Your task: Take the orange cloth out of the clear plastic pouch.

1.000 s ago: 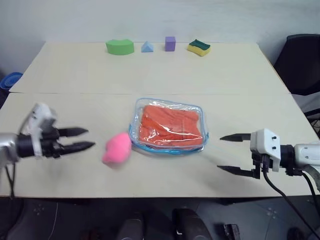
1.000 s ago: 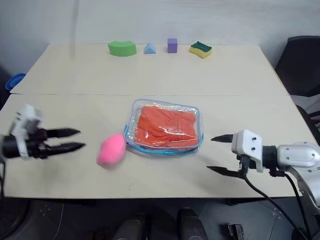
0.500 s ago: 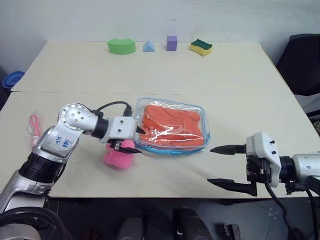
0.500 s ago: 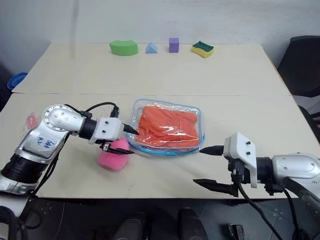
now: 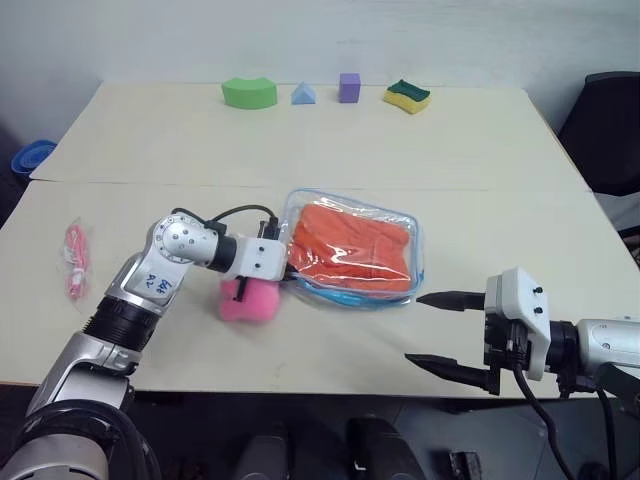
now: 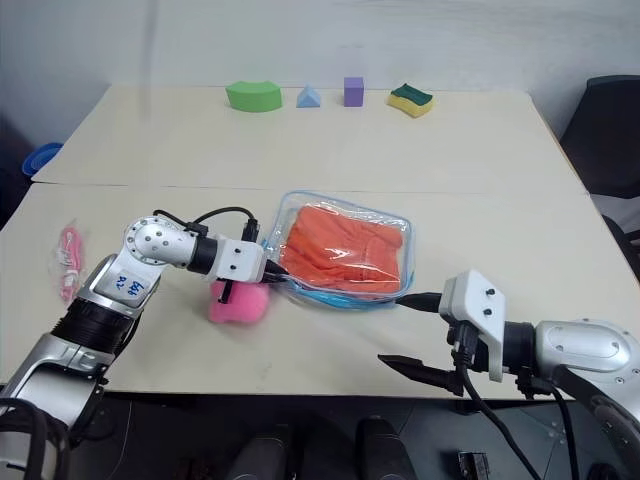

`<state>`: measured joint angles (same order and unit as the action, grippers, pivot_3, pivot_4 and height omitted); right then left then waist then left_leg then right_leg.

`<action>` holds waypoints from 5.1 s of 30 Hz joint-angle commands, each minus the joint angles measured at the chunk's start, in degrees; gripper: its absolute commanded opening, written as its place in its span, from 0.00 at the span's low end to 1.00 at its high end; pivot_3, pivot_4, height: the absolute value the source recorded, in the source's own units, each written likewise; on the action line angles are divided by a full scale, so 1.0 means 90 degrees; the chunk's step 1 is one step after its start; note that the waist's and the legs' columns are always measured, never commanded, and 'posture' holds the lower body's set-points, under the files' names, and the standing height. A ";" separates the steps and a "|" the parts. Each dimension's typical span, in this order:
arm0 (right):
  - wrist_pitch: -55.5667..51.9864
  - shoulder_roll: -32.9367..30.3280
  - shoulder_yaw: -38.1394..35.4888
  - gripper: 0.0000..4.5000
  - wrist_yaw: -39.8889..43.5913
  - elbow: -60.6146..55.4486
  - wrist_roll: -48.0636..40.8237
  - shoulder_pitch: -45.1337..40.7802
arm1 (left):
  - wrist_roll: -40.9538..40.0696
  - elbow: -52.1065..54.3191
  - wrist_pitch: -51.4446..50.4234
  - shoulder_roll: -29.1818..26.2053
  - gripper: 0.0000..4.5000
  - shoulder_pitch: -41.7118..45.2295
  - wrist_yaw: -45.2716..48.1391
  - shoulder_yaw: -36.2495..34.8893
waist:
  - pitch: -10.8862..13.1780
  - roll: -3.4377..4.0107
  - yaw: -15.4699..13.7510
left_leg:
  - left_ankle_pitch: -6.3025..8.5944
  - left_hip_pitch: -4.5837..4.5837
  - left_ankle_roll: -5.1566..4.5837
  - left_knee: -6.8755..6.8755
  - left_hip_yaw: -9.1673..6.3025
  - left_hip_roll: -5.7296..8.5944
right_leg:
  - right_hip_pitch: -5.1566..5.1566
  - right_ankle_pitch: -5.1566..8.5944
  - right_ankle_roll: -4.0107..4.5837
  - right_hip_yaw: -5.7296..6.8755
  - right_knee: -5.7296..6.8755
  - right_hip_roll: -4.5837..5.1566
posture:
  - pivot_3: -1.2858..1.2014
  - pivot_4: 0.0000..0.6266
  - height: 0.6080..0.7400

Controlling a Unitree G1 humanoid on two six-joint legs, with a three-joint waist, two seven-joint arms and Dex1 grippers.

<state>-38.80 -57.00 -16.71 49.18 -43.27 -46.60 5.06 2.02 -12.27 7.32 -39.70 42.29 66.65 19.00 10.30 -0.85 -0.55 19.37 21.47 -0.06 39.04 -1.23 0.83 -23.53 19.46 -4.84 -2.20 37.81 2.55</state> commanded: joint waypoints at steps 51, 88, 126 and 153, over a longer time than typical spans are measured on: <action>0.4507 0.1006 0.3294 0.99 -0.0809 0.3097 0.7094 -0.2391 | -0.1530 0.2060 -0.3132 0.1297 0.00 -0.0743 -0.1107 -0.0581 | -0.0001 -0.0003 0.0087 | -0.0017 0.0001 0.0031 0.0005 0.0007 0.0004 | -0.0009 -0.0003 -0.0006 -0.0007 0.0009 -0.0005 | 0.52 0.24 1.00; 0.4957 0.2476 0.4514 0.01 -0.0763 0.4785 0.8336 -0.3193 | -0.2016 0.2074 -0.4239 0.2036 0.00 -0.0486 -0.1932 -0.1064 | -0.0018 -0.0016 0.0222 | -0.0022 -0.0031 0.0040 0.0005 0.0008 0.0003 | 0.0012 -0.0003 -0.0006 -0.0010 0.0025 -0.0003 | 0.52 0.24 1.00; 0.6537 -0.0010 0.0002 0.01 -0.1602 0.6178 0.6335 -0.0258 | -0.0836 0.1884 -0.2641 0.0483 0.00 -0.1474 -0.1042 -0.0422 | -0.0014 -0.0007 0.0110 | -0.0018 -0.0042 0.0031 -0.0015 0.0035 -0.0004 | 0.0015 -0.0005 -0.0009 -0.0043 0.0007 -0.0017 | 0.52 0.24 1.00; 0.0345 0.0111 -0.3290 0.99 0.1697 0.2734 0.2168 0.1563 | -0.4028 0.3058 -0.5709 -0.1193 0.83 -0.2808 -0.0080 -0.3978 | -0.0017 0.0009 0.0080 | 0.0005 -0.0033 -0.0005 -0.0021 0.0017 -0.0006 | 0.0016 -0.0005 -0.0009 -0.0032 -0.0001 -0.0011 | 0.52 0.24 1.00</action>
<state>-33.84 -54.47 -40.20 61.76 -20.21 -24.93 18.61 -33.91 17.38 -45.32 -47.74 18.04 62.86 -12.95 10.15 -0.77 0.16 19.42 21.12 -0.12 38.78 -1.07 0.78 -23.37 19.41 -4.91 -2.49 37.75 2.45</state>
